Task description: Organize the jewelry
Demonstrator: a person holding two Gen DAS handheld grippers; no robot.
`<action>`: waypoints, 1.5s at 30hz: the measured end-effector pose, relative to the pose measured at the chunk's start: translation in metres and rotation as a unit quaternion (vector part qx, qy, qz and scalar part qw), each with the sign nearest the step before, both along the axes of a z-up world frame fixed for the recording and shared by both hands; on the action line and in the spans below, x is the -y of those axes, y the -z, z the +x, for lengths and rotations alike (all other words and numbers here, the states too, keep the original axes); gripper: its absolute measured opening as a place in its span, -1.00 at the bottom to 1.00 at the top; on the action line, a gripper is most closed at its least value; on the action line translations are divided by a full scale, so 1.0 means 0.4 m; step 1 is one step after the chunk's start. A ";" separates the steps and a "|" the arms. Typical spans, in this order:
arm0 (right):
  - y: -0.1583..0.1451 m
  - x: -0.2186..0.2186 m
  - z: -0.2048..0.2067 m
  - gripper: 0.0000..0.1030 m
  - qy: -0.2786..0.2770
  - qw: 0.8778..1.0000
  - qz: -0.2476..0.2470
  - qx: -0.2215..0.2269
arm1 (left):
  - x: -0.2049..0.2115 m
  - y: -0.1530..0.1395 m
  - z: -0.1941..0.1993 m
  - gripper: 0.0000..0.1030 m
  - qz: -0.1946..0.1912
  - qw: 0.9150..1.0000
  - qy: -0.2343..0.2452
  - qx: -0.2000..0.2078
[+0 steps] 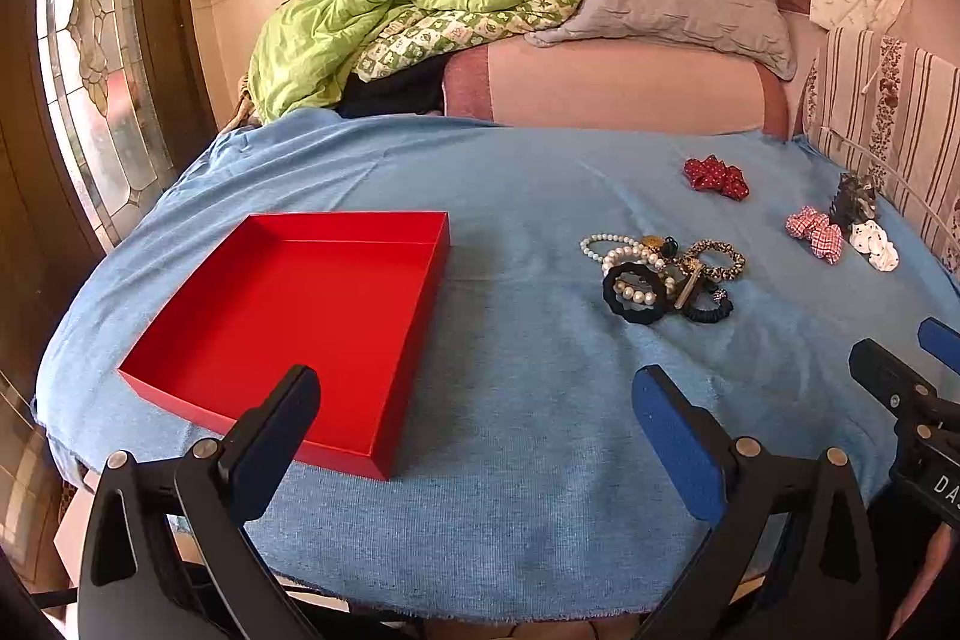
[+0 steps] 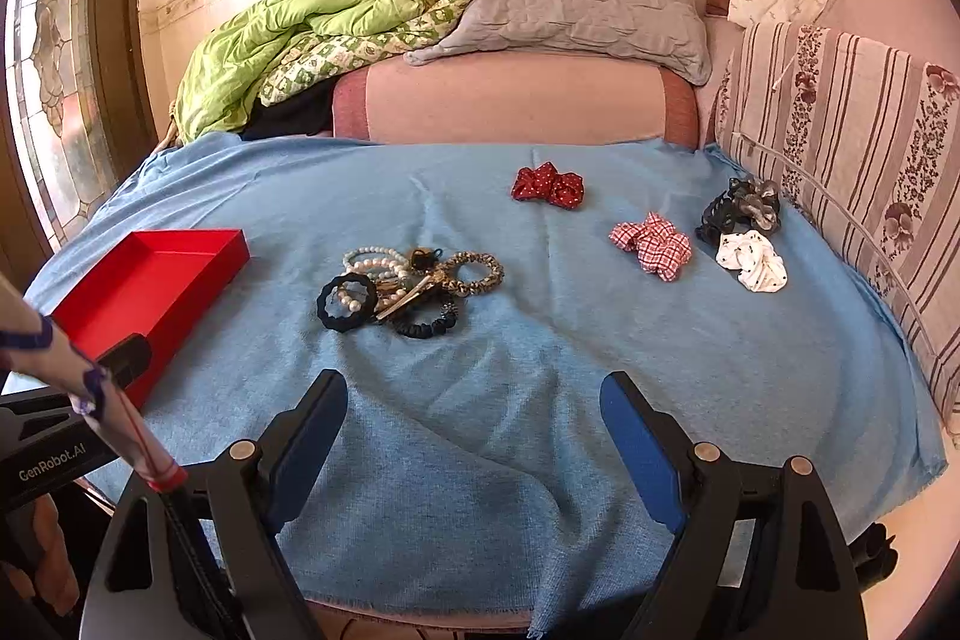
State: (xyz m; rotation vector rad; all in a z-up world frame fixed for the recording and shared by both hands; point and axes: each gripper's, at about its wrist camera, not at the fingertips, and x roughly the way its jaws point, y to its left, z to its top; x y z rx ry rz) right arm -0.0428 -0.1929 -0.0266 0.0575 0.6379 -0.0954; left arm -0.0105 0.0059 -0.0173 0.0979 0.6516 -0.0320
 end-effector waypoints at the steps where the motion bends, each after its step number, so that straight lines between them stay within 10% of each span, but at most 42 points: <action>1: 0.001 0.000 0.000 0.74 0.000 1.000 0.000 -0.001 | 0.000 0.001 0.000 1.00 0.001 1.000 0.000 0.000; 45: 0.030 0.075 0.046 0.74 0.007 0.998 0.057 -0.040 | 0.013 0.048 0.054 1.00 -0.035 0.996 0.044 -0.073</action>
